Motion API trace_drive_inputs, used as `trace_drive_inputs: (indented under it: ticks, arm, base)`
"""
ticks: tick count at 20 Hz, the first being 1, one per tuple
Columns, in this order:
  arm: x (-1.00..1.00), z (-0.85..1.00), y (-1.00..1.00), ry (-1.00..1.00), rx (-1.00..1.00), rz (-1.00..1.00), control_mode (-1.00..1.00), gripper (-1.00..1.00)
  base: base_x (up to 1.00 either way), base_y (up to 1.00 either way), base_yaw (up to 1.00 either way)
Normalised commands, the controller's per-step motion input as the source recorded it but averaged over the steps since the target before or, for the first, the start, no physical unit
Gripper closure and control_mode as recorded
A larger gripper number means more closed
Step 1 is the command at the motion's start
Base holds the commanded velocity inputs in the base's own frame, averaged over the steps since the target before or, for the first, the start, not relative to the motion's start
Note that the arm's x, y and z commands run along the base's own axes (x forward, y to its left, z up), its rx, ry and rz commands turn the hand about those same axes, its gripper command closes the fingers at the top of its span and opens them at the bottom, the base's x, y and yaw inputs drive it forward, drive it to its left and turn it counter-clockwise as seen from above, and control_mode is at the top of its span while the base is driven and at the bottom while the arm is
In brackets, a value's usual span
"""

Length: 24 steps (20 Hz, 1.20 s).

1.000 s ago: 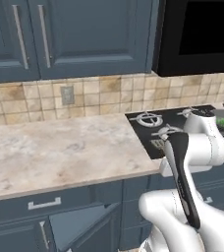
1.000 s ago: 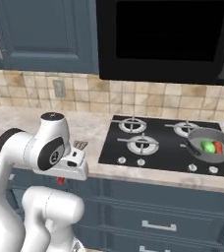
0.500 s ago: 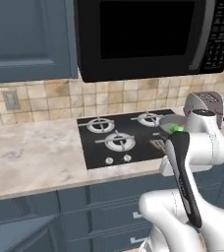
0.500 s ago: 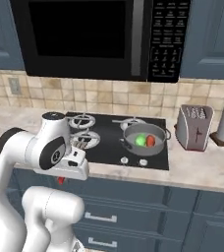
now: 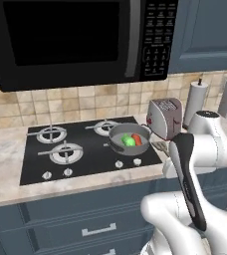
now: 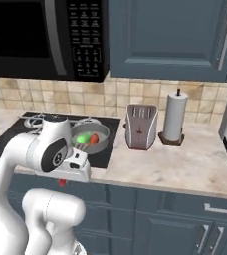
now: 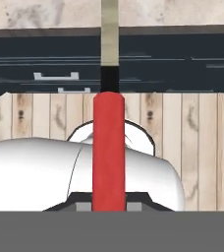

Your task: Put the corn and sweet potato in the pot. Retrieve the spatula and lightly stir the vegetables in the pot.

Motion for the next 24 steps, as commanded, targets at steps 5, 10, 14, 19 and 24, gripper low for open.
trace_drive_inputs:
  ticks: [5,10,14,19,24]
  arm:
    - [0.00,0.00,0.00,0.00,0.00,0.00,1.00,1.00]
    - [0.00,0.00,0.00,0.00,0.00,0.00,1.00,1.00]
    - [0.00,0.00,0.00,0.00,0.00,0.00,1.00,1.00]
    - [0.00,0.00,0.00,0.00,0.00,0.00,1.00,1.00]
    - [0.00,0.00,0.00,0.00,0.00,0.00,1.00,1.00]
  base:
    - [0.35,-0.24,0.02]
    - [0.14,0.02,0.00]
    - [0.00,0.30,0.00]
    - [0.00,0.31,0.00]
    - [0.00,0.24,0.00]
